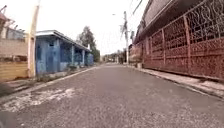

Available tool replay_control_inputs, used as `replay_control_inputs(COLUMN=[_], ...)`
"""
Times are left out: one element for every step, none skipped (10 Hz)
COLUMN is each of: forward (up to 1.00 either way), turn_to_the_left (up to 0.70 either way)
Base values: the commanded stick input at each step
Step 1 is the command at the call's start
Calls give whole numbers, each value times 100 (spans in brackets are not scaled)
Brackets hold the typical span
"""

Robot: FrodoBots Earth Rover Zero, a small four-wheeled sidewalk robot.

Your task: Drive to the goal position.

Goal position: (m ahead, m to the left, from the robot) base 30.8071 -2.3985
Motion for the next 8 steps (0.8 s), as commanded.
replay_control_inputs(forward=[50,50,50,50,50,50,50,50], turn_to_the_left=[0,0,0,0,0,0,0,0])
